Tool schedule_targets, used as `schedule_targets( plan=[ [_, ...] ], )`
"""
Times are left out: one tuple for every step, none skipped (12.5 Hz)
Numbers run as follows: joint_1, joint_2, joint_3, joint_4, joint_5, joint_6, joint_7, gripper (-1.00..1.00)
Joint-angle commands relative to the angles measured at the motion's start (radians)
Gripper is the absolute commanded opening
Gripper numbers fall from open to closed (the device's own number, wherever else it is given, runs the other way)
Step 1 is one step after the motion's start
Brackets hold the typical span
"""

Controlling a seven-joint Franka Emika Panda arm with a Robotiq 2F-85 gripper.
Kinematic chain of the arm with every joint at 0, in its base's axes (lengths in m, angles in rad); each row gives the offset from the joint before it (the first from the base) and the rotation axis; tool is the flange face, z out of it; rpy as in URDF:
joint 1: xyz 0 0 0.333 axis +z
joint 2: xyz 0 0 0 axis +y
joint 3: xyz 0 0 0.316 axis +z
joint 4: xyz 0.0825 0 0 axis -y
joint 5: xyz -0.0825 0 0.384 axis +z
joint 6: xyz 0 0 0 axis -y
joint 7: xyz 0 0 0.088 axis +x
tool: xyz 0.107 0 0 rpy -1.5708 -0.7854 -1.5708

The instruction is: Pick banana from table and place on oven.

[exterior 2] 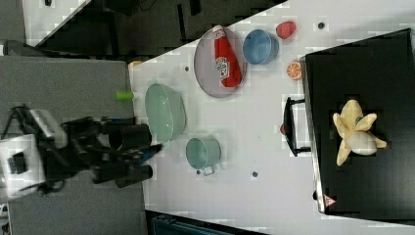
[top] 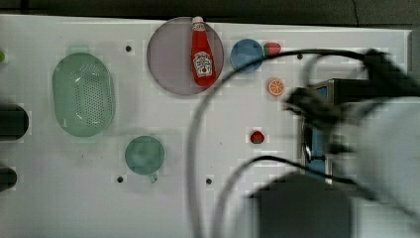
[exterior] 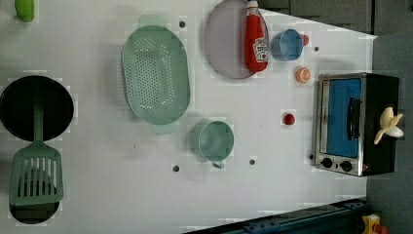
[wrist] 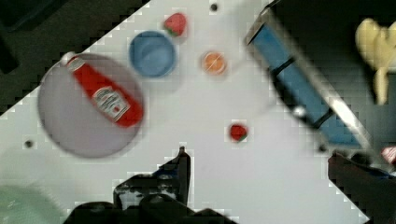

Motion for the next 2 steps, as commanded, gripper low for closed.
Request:
schedule_targets(
  plan=[
    [0.007,0.048,0.101,-0.028,-0.010,-0.038,0.339,1.00],
    [0.007,0.041,0.119,-0.028,-0.010,-0.049,0.390,1.00]
  ],
)
